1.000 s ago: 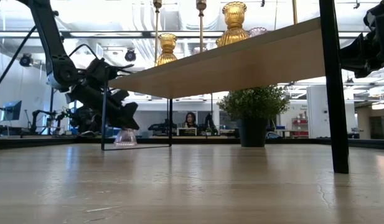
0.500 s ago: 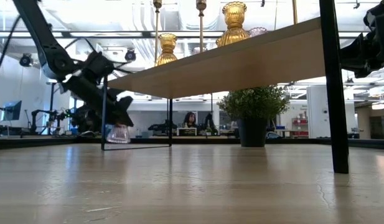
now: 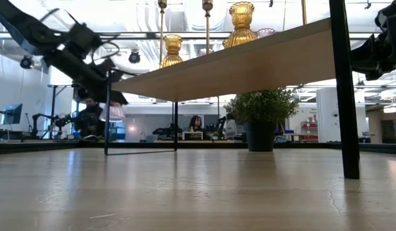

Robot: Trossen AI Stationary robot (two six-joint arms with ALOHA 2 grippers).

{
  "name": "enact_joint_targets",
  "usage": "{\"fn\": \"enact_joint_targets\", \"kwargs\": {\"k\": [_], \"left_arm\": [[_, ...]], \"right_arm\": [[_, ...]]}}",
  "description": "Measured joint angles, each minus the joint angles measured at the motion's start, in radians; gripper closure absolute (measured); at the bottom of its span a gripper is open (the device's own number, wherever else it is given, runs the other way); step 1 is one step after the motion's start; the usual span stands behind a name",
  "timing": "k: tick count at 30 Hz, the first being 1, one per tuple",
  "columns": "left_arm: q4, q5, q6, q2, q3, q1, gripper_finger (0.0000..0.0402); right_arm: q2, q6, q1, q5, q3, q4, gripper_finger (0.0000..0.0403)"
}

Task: Pick & Place candle stick holders
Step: Put the light pink glass candle holder on the shelf

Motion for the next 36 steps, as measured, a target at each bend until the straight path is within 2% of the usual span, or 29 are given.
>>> {"fn": "enact_joint_targets", "kwargs": {"k": [15,18,26,31,36], "left_arm": [[-0.243,0.059,-0.066,-0.396,0.002,-0.001,0.0275],[-0.327,0.060,-0.062,-0.453,0.034,-0.001,0.0275],[-0.542,0.096,-0.027,-0.522,0.227,-0.020,0.0275],[-0.614,0.210,-0.036,-0.531,0.348,-0.067,0.0275],[-0.628,0.302,-0.077,-0.534,0.397,-0.144,0.0275]], "right_arm": [[0.000,-0.001,0.000,0.000,0.000,0.000,0.0394],[0.000,0.001,0.000,0.000,0.000,0.000,0.0394],[0.000,0.002,0.000,0.000,0.000,0.000,0.0394],[0.000,0.001,0.000,0.000,0.000,0.000,0.0394],[0.000,-0.001,0.000,0.000,0.000,0.000,0.0394]]}}
